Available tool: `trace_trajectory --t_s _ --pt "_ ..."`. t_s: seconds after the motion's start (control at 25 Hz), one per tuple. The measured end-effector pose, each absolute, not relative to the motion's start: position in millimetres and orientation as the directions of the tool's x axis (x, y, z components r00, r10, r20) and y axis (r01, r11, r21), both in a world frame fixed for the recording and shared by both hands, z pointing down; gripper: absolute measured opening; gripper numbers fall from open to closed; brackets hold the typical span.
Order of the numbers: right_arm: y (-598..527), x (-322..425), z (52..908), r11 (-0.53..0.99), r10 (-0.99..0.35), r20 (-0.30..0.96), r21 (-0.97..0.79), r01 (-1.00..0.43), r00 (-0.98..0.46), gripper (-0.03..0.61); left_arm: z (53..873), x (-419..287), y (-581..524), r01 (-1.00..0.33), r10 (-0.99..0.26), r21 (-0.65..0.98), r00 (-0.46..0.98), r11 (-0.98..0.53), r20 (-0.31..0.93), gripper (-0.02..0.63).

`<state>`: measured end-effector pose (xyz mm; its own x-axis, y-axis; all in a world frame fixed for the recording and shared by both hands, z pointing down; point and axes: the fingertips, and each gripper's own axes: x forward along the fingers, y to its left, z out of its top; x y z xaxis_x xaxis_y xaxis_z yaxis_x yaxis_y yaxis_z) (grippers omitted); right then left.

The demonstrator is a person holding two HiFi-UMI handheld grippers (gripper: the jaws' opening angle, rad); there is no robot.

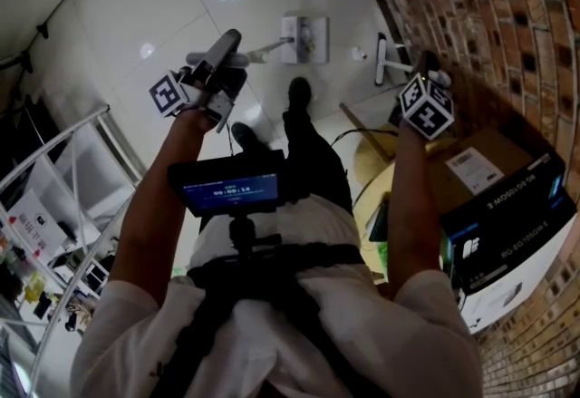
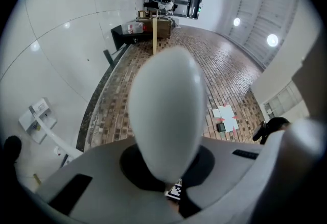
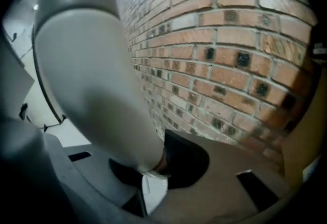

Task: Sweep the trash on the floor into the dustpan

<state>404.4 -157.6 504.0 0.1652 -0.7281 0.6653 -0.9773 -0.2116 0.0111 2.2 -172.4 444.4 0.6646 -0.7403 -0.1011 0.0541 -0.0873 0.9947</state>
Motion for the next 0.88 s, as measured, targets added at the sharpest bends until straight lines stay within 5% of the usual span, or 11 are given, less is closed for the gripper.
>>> trace_trajectory --t_s 0.88 --pt "-138.2 374.7 519.1 -0.253 -0.711 0.676 0.012 -0.968 0.194 0.051 428.3 -41.2 -180.2 0.001 -0.664 0.977 0.733 -0.214 -0.147 0.0"
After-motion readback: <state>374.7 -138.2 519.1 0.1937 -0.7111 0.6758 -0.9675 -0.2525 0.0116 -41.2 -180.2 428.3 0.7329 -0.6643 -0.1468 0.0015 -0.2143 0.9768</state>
